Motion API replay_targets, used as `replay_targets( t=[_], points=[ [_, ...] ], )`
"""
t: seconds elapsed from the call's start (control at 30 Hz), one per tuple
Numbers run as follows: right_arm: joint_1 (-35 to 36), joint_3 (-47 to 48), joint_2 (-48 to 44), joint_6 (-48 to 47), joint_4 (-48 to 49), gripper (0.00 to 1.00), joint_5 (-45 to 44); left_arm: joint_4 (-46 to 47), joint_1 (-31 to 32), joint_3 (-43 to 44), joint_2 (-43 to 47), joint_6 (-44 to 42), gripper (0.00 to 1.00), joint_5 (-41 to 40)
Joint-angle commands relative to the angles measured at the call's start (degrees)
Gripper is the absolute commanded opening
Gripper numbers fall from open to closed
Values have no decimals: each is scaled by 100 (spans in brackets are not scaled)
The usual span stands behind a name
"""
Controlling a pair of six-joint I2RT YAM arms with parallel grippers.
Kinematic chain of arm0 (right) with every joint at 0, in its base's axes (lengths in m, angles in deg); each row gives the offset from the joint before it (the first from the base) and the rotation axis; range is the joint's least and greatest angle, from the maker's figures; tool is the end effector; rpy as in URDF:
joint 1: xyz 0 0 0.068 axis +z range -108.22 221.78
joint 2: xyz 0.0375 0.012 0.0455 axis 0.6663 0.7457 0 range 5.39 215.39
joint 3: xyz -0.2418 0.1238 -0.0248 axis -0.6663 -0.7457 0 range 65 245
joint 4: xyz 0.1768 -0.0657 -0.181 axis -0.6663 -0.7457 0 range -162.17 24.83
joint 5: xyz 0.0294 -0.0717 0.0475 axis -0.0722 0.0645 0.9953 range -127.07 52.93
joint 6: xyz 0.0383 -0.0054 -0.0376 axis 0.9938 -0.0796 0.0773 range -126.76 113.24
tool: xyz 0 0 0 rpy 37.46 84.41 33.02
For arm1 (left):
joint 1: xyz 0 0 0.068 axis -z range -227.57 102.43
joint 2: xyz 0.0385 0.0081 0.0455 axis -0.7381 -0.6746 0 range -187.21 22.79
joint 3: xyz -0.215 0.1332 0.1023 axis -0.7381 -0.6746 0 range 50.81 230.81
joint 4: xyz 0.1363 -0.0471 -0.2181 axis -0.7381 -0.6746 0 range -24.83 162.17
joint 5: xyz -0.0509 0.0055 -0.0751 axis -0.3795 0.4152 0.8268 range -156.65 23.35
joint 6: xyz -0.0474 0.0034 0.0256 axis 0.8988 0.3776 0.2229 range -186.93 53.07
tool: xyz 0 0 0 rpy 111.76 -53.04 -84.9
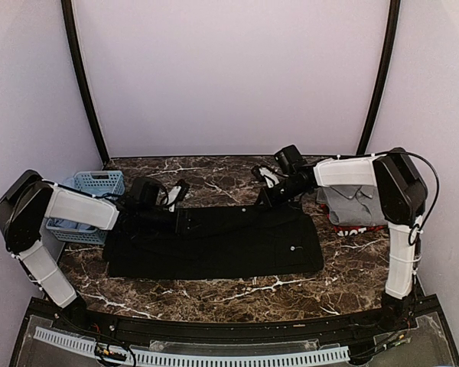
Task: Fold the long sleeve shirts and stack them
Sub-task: Place the sleeve of the rectangle-folded shirt.
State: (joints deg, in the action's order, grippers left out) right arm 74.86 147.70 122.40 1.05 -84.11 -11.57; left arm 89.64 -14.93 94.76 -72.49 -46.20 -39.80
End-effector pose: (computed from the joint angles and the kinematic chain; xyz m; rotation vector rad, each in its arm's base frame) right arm 0.3598 0.2528 0.1751 -0.7497 2.4625 0.8423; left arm 0.2709 -0.1926 0.1636 0.5204 2.2173 -1.0231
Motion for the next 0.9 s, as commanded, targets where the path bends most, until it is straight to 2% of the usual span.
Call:
replay_targets(
  t=[0.0,0.37,0.53,0.63,0.87],
  points=[
    [-181,-157,-316,197,240,0,-249,163,-30,86,508,71,50,-606],
    [-435,-549,-550,273,347,0,-829,-89,-113,8,1048,8,61,-1451],
    [-482,-799,-787,311,380,0,-1229,-387,-158,-21,1248,-20,70,-1868],
    [-479,-1001,-927,363,474,0,-1396,-446,-170,-34,1329,-12,74,-1931],
    [-478,-1689,-1421,649,714,0,-1680,-569,-171,-12,1320,-76,75,-1797]
  ],
)
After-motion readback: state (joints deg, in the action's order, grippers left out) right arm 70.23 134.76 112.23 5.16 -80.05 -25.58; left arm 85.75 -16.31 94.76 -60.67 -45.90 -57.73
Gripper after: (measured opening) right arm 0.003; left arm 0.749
